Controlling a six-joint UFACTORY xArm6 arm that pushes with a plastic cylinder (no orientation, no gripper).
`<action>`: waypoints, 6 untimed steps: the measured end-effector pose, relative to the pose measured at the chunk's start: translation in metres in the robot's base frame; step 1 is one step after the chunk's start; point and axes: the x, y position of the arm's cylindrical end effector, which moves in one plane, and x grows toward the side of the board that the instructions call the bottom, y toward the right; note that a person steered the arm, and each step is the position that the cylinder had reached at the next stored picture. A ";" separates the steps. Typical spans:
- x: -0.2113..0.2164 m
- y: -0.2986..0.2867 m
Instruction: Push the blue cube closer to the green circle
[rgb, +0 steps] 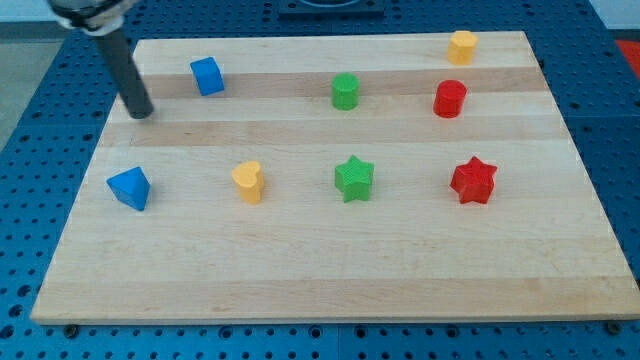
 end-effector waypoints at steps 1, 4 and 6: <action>-0.034 -0.004; -0.057 0.127; -0.065 0.214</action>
